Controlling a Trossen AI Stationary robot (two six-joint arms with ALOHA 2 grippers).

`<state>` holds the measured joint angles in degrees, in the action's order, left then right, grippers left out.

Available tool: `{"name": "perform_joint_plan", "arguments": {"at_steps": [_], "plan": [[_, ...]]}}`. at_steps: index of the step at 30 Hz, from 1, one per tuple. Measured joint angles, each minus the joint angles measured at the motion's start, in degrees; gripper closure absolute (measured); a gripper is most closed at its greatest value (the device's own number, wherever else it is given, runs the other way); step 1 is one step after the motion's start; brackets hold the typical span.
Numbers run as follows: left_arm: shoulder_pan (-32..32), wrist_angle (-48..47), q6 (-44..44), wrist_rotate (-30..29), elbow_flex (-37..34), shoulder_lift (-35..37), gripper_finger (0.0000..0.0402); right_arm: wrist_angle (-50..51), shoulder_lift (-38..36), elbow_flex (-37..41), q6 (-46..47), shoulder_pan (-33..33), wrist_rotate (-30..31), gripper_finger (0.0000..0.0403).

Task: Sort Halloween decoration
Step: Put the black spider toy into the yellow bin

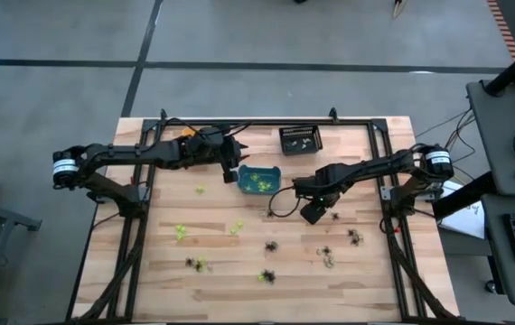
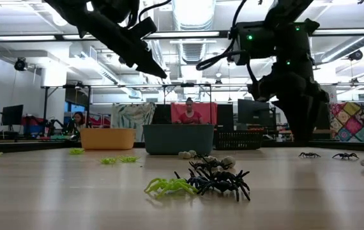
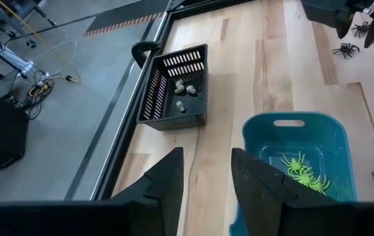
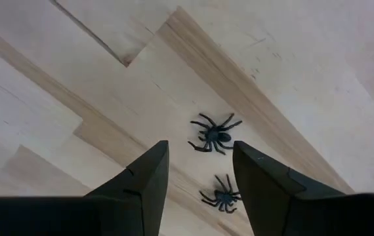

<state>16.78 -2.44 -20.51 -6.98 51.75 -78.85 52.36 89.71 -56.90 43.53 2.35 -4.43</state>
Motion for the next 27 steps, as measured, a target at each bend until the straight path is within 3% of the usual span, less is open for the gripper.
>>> {"name": "perform_joint_plan", "arguments": {"at_steps": [15, 27], "plan": [[0.00, -0.35, 0.48, 0.02, 0.00, -0.02, 0.0290, -2.16, 6.61, 1.29, -1.83, -0.11, -0.04, 0.0253], [0.00, -0.32, 0.48, 0.02, 0.00, -0.02, 0.0290, -3.75, 4.62, 1.59, -2.57, -0.13, 0.92, 0.0364]]}}
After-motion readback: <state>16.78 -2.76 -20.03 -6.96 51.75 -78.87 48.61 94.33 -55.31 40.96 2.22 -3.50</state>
